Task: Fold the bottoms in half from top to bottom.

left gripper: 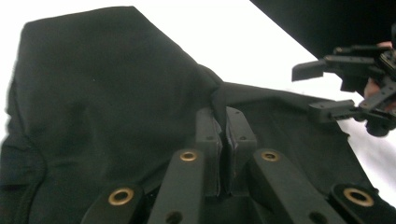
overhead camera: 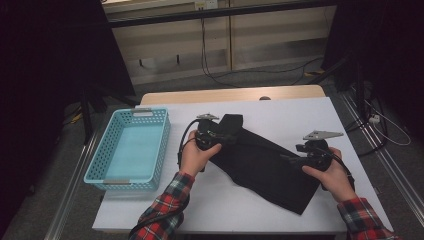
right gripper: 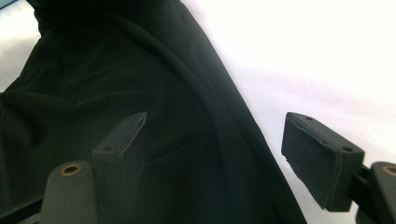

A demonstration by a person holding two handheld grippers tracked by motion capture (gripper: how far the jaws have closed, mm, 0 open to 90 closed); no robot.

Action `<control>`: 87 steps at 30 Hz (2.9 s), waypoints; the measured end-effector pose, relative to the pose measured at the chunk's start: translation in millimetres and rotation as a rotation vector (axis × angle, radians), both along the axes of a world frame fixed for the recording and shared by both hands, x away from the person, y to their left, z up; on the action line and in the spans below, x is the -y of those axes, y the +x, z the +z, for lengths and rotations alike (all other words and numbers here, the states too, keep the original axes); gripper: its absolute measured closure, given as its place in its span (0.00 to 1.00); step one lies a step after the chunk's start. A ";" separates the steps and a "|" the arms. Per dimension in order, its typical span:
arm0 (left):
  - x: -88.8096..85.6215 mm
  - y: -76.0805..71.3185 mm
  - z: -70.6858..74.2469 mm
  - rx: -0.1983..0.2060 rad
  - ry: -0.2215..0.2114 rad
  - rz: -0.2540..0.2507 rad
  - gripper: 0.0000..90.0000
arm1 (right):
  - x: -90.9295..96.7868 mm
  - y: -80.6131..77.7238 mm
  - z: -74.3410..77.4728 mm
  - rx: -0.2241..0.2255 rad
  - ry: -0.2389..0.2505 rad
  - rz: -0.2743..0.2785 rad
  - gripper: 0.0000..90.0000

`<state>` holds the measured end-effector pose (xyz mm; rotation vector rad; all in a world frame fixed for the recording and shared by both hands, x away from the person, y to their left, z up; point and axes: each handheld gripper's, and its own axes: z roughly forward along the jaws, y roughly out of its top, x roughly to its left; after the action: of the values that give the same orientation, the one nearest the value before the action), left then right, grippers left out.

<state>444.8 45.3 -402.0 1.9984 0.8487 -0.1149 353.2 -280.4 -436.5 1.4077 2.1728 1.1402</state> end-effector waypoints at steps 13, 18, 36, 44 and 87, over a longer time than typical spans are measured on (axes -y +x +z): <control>16.0 -23.7 -4.3 0.026 -0.005 -0.095 0.78 | -10.9 5.6 2.8 0.037 -0.004 0.007 0.27; 5.2 -22.6 1.2 0.069 0.020 -0.057 0.50 | -24.2 15.3 3.2 0.054 0.009 0.019 0.29; -58.5 -16.2 -9.1 0.168 0.190 0.085 0.23 | -72.5 66.1 -6.2 0.041 0.003 0.052 0.56; -73.3 -16.4 -13.4 0.162 0.206 0.110 0.21 | -87.3 80.5 -21.7 -0.032 0.008 0.079 0.54; -78.2 -17.9 -11.4 0.163 0.177 0.139 0.21 | -47.4 40.0 24.1 0.040 0.049 0.098 0.93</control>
<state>426.9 123.5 -413.5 2.0720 0.9144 0.2062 393.2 -233.0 -412.5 1.2995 2.2214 1.2533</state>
